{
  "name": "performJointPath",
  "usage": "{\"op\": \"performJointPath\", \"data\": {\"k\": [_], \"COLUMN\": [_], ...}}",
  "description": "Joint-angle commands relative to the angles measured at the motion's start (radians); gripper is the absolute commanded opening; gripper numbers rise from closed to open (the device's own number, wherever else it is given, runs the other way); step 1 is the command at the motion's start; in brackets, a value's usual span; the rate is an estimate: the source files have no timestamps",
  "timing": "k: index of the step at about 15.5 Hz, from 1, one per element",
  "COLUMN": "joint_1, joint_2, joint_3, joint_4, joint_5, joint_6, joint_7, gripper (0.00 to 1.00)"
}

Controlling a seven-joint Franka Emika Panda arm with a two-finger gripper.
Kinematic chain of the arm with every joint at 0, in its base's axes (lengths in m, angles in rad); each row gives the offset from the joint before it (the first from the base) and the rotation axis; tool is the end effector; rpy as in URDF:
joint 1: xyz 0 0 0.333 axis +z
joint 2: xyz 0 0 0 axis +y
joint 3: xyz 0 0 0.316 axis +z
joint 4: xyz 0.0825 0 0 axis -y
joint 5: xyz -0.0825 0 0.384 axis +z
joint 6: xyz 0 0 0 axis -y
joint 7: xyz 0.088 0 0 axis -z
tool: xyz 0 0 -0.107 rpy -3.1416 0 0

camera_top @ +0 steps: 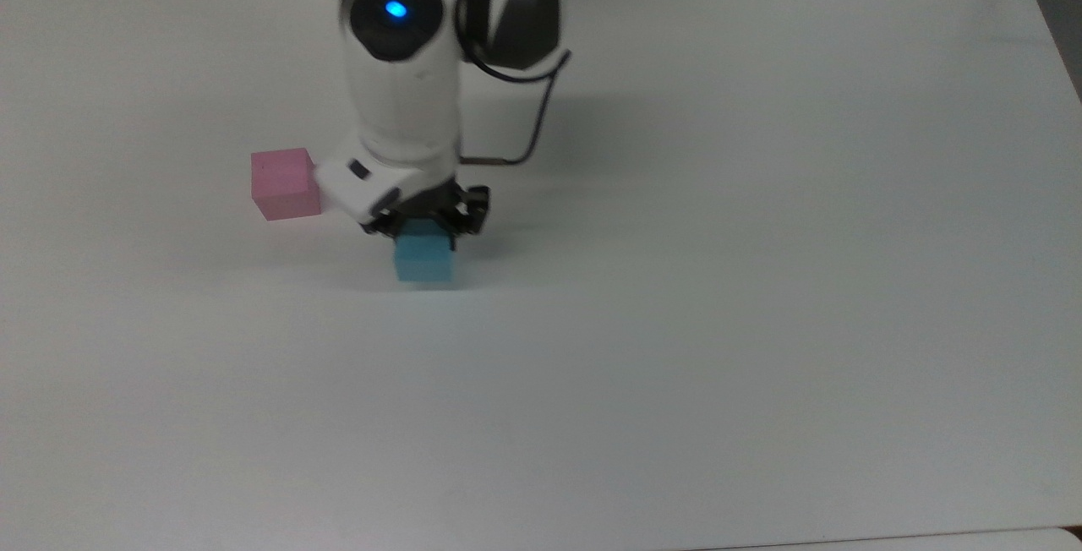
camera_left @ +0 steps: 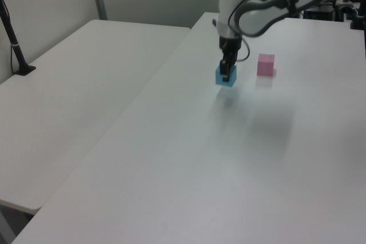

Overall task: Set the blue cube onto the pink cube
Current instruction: 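Carry the light-blue cube over the pink cube and lower it, then open the gripper to release the cube onto the pink cube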

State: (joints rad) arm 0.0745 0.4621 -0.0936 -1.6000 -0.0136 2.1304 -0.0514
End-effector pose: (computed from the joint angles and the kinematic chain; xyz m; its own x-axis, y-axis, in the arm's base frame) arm 0.6872 -0.0054 0.3711 0.9964 0.0521 0.0667 0.0483 -0.9972 0.0572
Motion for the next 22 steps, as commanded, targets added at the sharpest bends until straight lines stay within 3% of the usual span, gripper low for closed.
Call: {"op": "performJointPath", "data": {"k": [1, 4, 8, 10, 11, 12, 13, 14, 19, 22], "joint_1": [-0.088, -0.153, -0.228, -0.251, -0.258, -0.263, -0.265, -0.265, -0.272, -0.277], "joint_2": [-0.153, -0.181, -0.195, -0.194, -0.195, -0.195, -0.195, -0.195, -0.224, -0.302], "joint_3": [-0.005, -0.005, -0.003, -0.003, -0.003, -0.003, -0.003, -0.003, -0.003, -0.001], "joint_4": [-0.122, -0.164, -0.250, -0.252, -0.252, -0.250, -0.250, -0.250, -0.239, -0.229], "joint_5": [-0.009, -0.022, -0.101, -0.101, -0.101, -0.101, -0.101, -0.100, -0.086, -0.040], "joint_6": [-0.050, -0.049, -0.012, 0.025, 0.025, 0.025, 0.025, 0.023, -0.009, -0.072], "joint_7": [-0.181, -0.263, -0.320, -0.326, -0.343, -0.358, -0.361, -0.361, -0.364, -0.352], "gripper": [0.16, 0.16, 0.18, 0.23, 0.30, 0.47, 0.86, 1.00, 1.00, 1.00]}}
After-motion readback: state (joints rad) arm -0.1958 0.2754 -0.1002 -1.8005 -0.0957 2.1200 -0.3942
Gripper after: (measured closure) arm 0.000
